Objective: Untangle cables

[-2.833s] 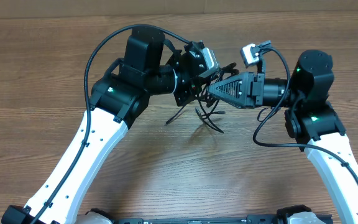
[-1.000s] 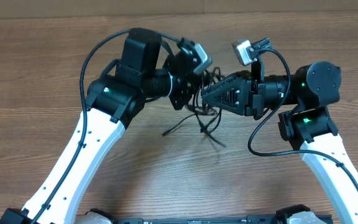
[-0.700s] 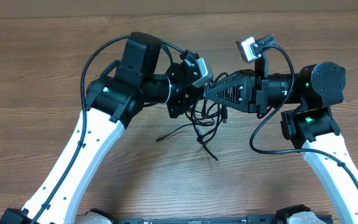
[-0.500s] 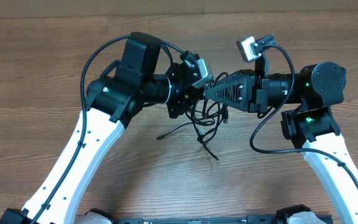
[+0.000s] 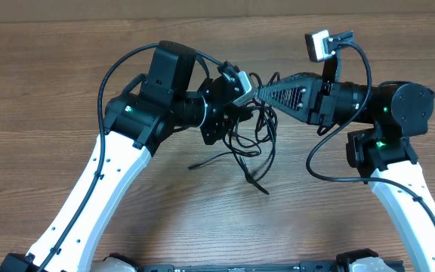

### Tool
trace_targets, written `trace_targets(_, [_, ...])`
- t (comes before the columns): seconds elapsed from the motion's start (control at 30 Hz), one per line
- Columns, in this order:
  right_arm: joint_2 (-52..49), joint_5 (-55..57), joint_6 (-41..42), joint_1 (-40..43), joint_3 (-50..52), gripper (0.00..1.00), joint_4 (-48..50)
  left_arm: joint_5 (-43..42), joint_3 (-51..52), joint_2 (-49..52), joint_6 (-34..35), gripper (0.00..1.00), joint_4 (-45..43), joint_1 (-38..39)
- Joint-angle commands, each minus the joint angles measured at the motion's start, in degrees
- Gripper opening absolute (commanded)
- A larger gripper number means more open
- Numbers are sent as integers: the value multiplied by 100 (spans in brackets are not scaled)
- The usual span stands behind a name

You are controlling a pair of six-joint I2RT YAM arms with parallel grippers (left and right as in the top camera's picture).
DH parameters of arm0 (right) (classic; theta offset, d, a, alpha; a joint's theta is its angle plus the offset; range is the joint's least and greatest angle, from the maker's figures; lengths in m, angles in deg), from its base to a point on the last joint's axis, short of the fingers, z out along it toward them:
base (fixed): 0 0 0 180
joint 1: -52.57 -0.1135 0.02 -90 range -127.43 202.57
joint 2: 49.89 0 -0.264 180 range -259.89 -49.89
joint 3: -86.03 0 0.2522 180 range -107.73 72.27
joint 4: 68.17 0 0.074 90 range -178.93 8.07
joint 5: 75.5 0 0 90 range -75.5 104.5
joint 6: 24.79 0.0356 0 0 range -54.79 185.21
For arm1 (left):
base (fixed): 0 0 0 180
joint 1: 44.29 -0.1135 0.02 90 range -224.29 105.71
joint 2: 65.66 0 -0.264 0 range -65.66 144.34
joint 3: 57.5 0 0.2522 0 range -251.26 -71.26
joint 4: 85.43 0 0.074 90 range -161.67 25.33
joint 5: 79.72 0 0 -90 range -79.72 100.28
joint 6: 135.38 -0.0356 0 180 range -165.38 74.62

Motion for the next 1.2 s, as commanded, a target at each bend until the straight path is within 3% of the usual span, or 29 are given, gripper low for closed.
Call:
trace_targets(0.0, [98, 568, 273, 31, -79, 19, 87, 70, -26, 39, -258, 4, 249, -20])
trace_targets(0.47, [57, 1370, 271, 31, -79, 26, -501, -623, -26, 37, -2389, 4, 1325, -20])
trace_targets(0.83, [-63, 1458, 249, 31, -79, 27, -595, -686, -28, 22, -2754, 4, 1224, -20])
trace_targets(0.97, [-85, 1561, 22, 31, -79, 36, -632, -761, -28, 0, -2855, 4, 1217, -20])
trace_targets(1.17, [-85, 1775, -557, 140, -79, 36, -1484, -702, -28, -116, -2990, 4, 1220, -22])
